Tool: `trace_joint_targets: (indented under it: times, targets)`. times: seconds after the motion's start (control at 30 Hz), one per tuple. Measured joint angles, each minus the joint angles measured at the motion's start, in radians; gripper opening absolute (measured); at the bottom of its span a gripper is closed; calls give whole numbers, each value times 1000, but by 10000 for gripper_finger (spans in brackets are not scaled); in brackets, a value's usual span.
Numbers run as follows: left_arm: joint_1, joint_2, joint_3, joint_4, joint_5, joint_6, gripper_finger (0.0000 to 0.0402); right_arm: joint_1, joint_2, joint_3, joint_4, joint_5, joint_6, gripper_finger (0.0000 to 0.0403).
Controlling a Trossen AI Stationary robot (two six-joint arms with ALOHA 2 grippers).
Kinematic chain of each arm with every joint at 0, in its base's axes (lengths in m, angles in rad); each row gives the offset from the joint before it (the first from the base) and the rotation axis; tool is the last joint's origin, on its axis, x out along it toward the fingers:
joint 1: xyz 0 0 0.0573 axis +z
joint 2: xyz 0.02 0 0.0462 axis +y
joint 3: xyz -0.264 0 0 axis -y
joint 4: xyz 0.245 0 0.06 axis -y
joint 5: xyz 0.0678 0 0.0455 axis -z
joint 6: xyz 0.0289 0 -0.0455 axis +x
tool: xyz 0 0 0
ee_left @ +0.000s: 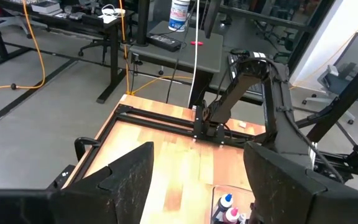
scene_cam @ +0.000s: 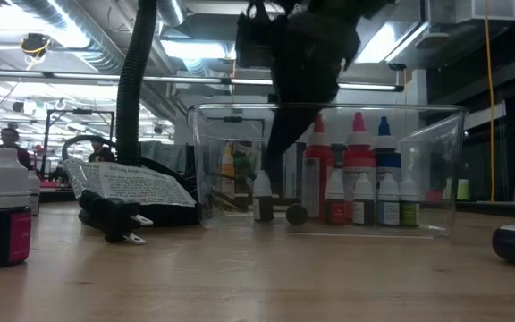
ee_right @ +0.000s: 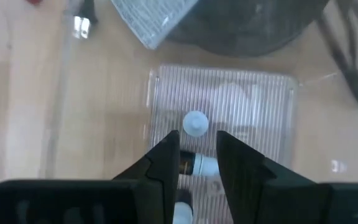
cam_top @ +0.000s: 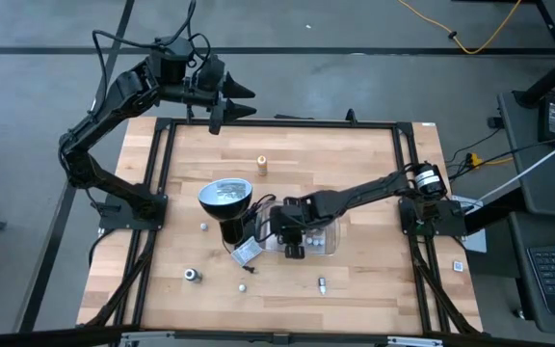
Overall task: Pick & Place food coloring
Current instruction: Put the small red food coloring bottle into the transparent bin
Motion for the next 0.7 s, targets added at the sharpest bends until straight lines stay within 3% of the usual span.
trace_joint_targets:
  times: [0.23, 0.33, 0.53, 0.7]
  targets:
    - [0, 0, 0, 0, 0, 0, 246, 11, -1, 137, -158, 0, -4, 106]
    - [0, 0, 0, 0, 0, 0, 243, 27, -1, 221, -305, 0, -37, 106]
    - [0, 0, 0, -2, 0, 22, 242, 100, -2, 448, -674, 5, -239, 106]
    - [0, 0, 0, -11, 0, 21, 243, 200, -2, 607, -941, 76, -431, 106]
